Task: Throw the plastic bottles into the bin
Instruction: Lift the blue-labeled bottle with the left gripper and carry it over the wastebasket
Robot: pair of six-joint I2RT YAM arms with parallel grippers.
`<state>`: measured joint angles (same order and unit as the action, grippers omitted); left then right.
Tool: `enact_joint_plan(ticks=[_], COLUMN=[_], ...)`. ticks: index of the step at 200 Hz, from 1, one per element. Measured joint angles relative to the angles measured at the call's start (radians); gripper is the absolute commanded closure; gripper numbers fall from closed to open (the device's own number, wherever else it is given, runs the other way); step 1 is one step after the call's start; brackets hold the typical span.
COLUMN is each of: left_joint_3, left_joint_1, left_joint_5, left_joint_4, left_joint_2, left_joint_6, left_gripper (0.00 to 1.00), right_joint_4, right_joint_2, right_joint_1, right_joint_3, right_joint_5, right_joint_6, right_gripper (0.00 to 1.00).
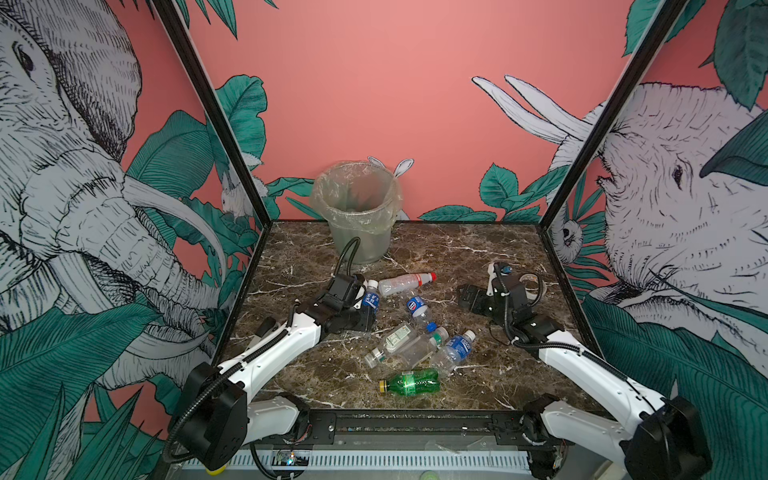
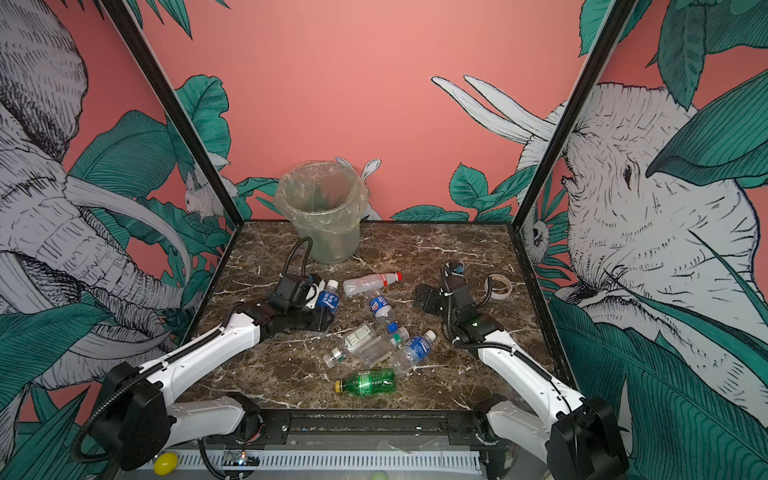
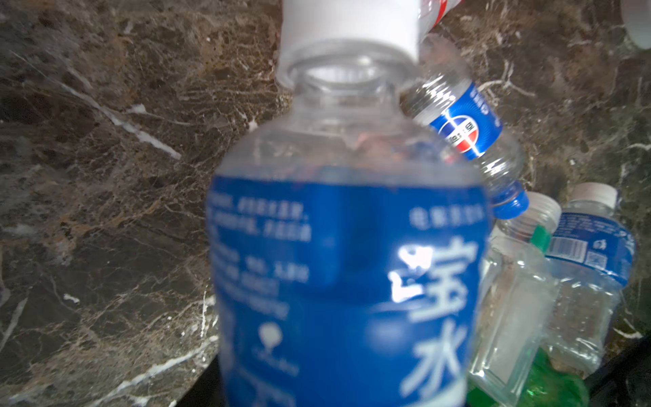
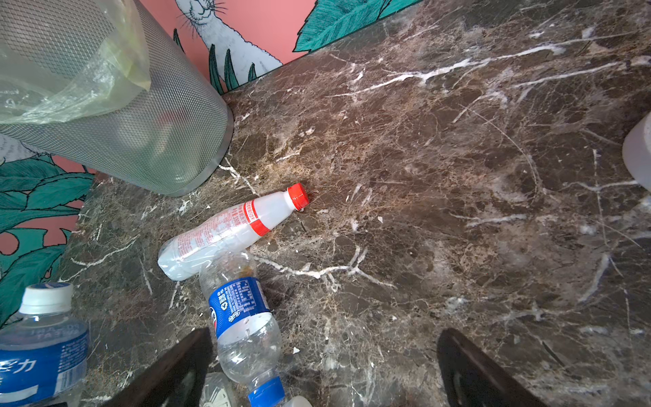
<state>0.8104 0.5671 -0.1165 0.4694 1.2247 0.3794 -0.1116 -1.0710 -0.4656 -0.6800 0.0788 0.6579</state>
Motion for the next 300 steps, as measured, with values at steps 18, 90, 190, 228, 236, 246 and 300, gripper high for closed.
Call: enact_joint_plan(ticks=[18, 90, 190, 228, 236, 246, 300], left_joint_3=[0.019, 0.042, 0.002, -0.055, -0.068, -0.082, -0.195], left_joint_1=[0.0, -0.029, -0.194, -0.209, -0.215, -0.224, -0.298], left_joint_5=[0.0, -0.043, -0.185, -0.18, -0.176, -0.174, -0.173], left_joint_4=[-0.002, -0.082, -0.293, -0.38, -0.394, -0.409, -0.551], left_joint_2=[-0.003, -0.061, -0.052, -0.066, -0.066, -0.066, -0.084], left_joint_6=[0.007, 0.069, 0.208, 0.262, 0.276, 0.293, 0.394], left_gripper=[0.65, 0.65, 0.69, 0.69, 0.69, 0.69, 0.67], right_joint_4=[0.003, 0.024, 0.042, 0.039, 0.039, 0.037, 0.021], right_joint_2=[0.003, 0.03, 0.039, 0.034, 0.034, 0.034, 0.034], right_joint_1=[0.0, 0.0, 0.0, 0.0, 0.0, 0.0, 0.0], right_joint_3=[0.0, 0.023, 0.023, 0.011, 0.011, 0.011, 0.011], right_joint_5=[-0.001, -0.004, -0.005, -0.01, -0.013, -0.016, -0.029], right_joint_6=[0.0, 0.004, 0.016, 0.015, 0.014, 0.012, 0.012], right_gripper=[0.01, 0.01, 0.01, 0.01, 0.01, 0.01, 0.01])
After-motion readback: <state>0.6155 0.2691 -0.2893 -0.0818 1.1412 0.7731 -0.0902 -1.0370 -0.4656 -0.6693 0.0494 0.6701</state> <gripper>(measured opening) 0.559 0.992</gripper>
